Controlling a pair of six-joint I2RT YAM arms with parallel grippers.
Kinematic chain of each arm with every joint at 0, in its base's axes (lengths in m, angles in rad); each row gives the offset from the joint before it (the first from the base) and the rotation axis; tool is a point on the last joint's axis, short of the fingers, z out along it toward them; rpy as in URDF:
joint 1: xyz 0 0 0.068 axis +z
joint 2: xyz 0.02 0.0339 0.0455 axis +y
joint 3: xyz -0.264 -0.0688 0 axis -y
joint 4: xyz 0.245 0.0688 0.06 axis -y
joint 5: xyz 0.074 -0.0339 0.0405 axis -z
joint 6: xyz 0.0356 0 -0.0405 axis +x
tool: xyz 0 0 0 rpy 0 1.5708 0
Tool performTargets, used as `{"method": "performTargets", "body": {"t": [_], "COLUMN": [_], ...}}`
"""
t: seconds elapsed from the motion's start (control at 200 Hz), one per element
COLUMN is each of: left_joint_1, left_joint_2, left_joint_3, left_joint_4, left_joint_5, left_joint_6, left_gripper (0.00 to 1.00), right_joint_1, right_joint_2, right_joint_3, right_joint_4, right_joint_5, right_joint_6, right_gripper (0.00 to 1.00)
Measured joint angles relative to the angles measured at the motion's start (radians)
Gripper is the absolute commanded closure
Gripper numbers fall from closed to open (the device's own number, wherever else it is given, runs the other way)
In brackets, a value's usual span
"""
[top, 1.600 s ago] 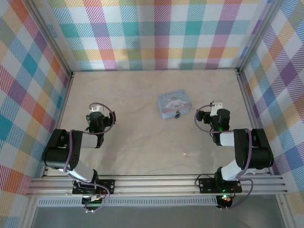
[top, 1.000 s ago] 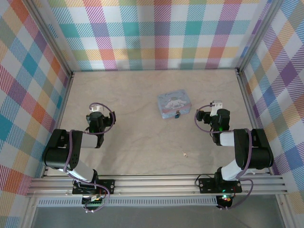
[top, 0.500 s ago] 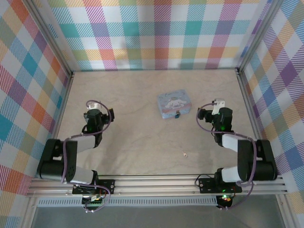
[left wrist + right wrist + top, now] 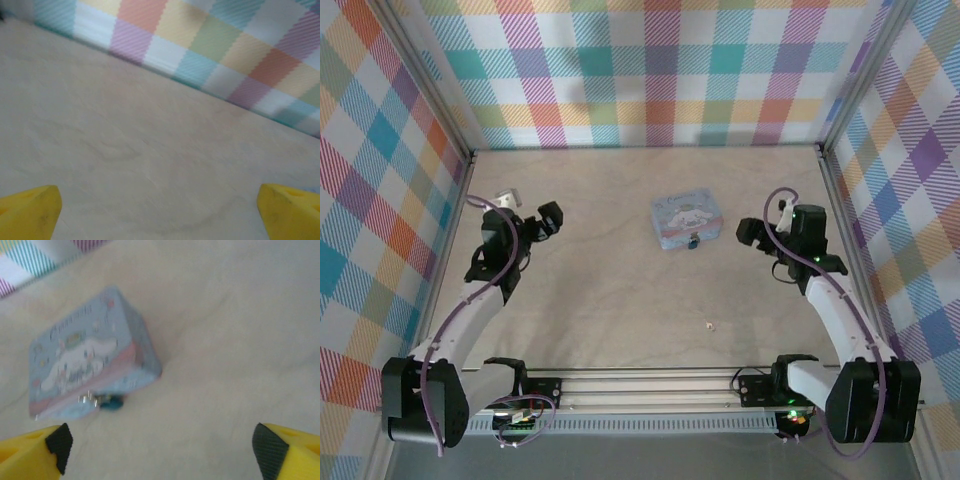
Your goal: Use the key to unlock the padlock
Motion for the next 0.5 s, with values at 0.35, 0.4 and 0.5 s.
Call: {"method": "performTargets", "body": {"t": [0.35,0.4,0.5], "left_joint_1": [-0.239,-0.275,-0.34], "left_joint_2": [0.026,0.043,0.079], "left_joint_3": [-0.014,-0.014,-0.011], "left_joint_4": [-0.041,-0.041,-0.04], "left_joint_5": [0.112,0.116,0.116], "left_joint_6": [-0.207,-0.225,-0.244], "left_gripper": [0.0,0.0,0.0], "right_joint_1": [0.235,0.277,0.351], "right_joint_2": [0.002,0.014,0.061], "right_joint_3": [-0.037,-0.046,-0.051], "right_joint_4": [-0.343,-0.367,-0.414], "right_joint_5": [-0.089,-0.087,-0.081], "right_joint_6": [0.162,0.182,0.216], "right_gripper": [0.22,0.24,0.27]}}
